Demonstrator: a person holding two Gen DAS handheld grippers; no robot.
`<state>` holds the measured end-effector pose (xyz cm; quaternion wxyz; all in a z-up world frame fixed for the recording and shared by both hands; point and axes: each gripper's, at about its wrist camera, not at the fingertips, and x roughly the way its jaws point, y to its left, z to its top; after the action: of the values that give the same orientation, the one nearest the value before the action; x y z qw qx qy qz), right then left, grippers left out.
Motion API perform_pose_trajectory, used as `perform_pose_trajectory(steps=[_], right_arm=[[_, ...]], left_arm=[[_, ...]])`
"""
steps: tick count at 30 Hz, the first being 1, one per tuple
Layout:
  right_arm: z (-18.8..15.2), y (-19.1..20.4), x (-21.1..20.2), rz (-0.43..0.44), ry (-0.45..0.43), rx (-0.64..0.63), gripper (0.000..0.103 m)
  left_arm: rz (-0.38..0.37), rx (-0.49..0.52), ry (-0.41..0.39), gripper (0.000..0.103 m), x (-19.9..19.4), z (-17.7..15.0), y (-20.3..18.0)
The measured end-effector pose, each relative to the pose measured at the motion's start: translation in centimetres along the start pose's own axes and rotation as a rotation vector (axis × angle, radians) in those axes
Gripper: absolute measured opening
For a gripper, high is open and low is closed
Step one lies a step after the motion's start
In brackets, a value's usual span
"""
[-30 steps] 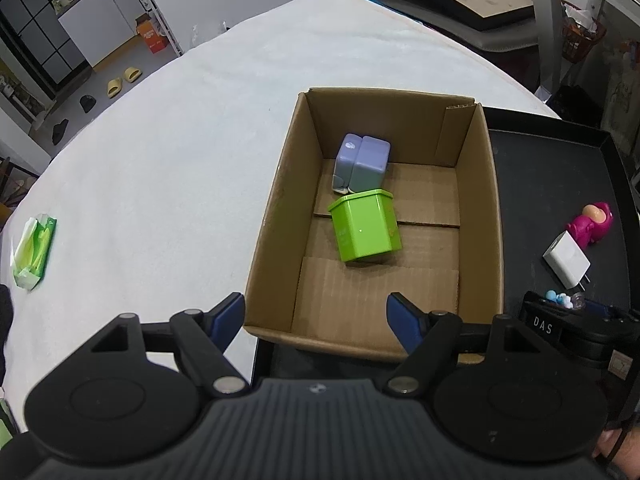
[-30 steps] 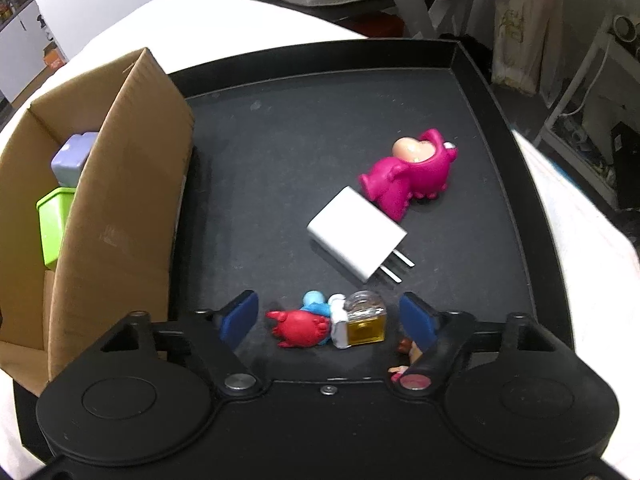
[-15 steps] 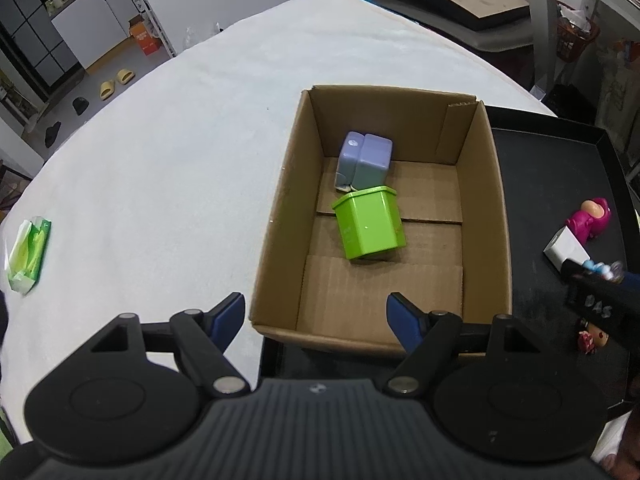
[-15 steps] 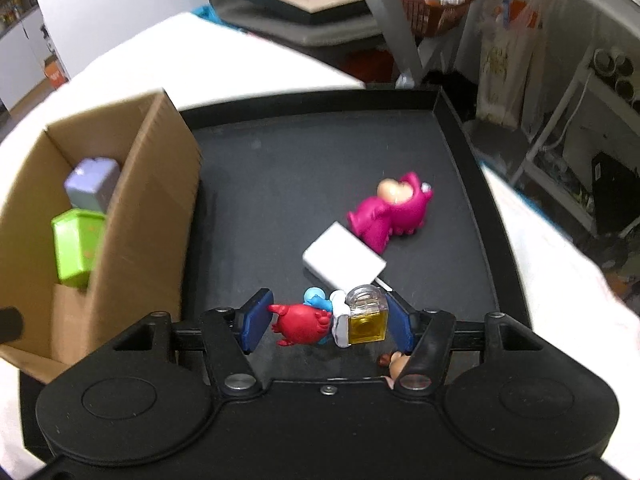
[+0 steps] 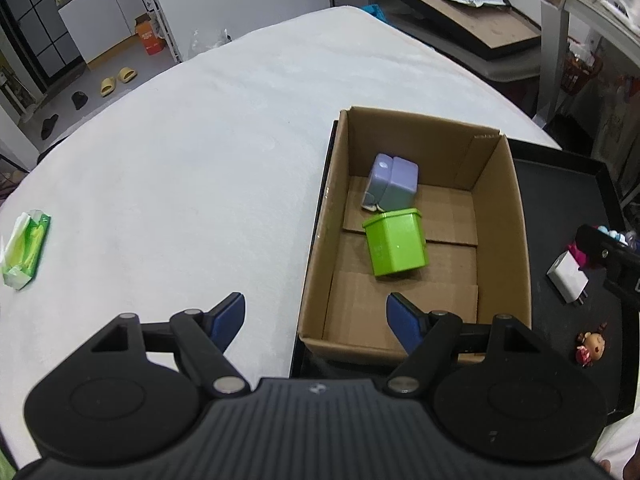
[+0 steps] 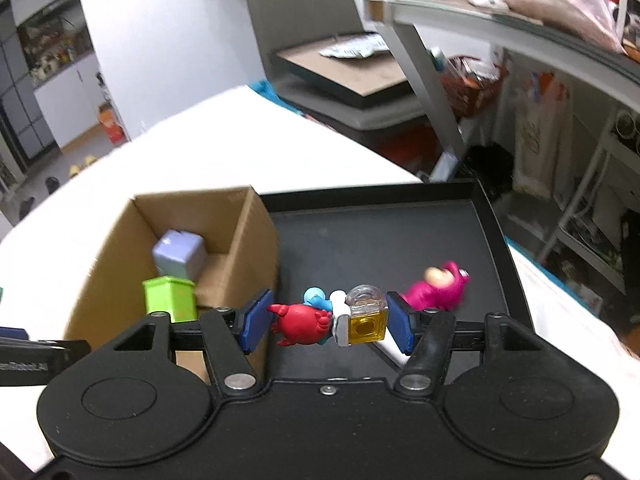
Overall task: Organize rigid objects
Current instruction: 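Carry the red figure and bottle with the right tool and release into the box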
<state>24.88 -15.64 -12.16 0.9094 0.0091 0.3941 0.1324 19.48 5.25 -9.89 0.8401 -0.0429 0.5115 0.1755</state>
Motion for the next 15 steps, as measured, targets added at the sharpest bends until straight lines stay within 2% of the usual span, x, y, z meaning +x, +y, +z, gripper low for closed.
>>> perform_pose_trajectory(steps=[11, 15], right_arm=[[1.3, 2.4, -1.6, 0.048, -0.108, -0.044, 0.059], [1.5, 3.8, -1.5, 0.054, -0.127, -0.072, 0.059]], left_arm=[[-0.1, -0.054, 0.001, 0.076, 1.8, 0.4, 1.7], [-0.129, -0.06, -0.011, 0.071, 2.0, 0.3, 2.3]])
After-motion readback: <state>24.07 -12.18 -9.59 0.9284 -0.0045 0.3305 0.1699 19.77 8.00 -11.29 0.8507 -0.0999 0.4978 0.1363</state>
